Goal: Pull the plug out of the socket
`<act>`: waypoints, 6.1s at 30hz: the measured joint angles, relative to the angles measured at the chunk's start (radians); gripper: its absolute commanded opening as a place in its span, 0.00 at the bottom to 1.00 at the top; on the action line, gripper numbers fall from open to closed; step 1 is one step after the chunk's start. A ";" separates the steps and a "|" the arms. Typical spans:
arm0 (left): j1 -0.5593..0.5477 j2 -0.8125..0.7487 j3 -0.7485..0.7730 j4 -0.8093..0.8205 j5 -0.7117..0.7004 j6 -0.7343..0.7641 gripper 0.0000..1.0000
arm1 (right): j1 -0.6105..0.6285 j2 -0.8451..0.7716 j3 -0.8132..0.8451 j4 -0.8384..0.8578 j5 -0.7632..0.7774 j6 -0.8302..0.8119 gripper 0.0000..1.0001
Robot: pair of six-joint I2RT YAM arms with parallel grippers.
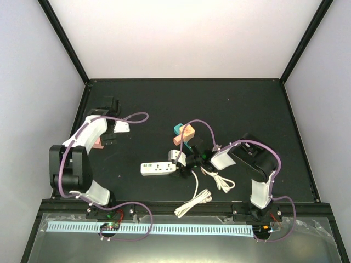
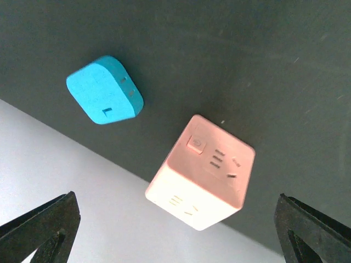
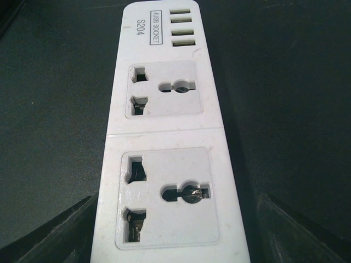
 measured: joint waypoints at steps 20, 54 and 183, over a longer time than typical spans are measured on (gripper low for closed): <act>-0.112 -0.274 0.016 -0.286 0.814 -0.298 0.99 | -0.001 -0.089 -0.001 -0.026 0.011 0.051 1.00; -0.574 -0.241 -0.357 0.074 0.626 -0.423 0.73 | -0.305 -0.623 -0.018 -0.291 -0.010 0.216 1.00; 0.051 0.680 0.768 -0.214 0.365 -0.715 0.33 | -0.109 -0.216 0.023 -0.314 0.423 0.253 0.34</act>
